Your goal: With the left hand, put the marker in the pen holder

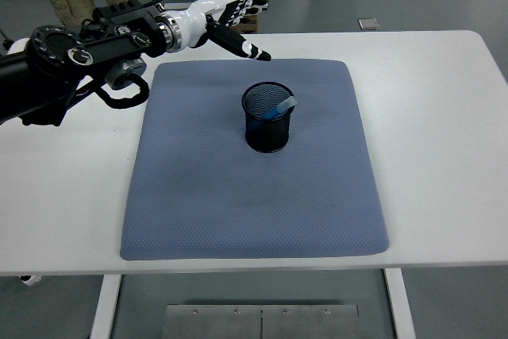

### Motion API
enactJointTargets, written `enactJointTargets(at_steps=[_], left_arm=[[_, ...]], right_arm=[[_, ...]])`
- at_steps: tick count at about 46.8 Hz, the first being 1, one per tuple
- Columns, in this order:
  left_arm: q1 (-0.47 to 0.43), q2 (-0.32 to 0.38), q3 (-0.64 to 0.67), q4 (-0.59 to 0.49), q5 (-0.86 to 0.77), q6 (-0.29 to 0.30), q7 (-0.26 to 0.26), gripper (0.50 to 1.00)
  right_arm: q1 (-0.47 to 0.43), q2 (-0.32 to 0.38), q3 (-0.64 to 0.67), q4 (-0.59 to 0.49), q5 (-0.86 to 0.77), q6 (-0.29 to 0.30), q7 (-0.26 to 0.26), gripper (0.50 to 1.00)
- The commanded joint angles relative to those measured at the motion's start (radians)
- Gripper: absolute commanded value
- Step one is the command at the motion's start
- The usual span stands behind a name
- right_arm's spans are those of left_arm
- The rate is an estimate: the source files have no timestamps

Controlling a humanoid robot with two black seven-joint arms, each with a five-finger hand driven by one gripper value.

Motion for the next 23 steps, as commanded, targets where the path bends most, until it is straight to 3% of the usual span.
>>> enactJointTargets(at_steps=[1,6,12,23], left_arm=[[0.058,0.051,-0.122,0.001,0.0,0.007,0.0,1.0],[0.151,0.101,-0.275,0.001,-0.001,0.002,0.0,1.0],[0.26,0.118,-0.435,0.03,0.0,-0.05,0.0,1.0],[0.452,0.214,-0.614,0.044,0.0,-0.072,-0.001,1.0]], right_arm=[[0.0,0.0,0.0,0.0,0.0,0.0,0.0,1.0],[0.0,0.0,0.0,0.0,0.0,0.0,0.0,1.0],[0.0,0.0,0.0,0.0,0.0,0.0,0.0,1.0],[0.0,0.0,0.0,-0.001,0.0,0.0,0.0,1.0]])
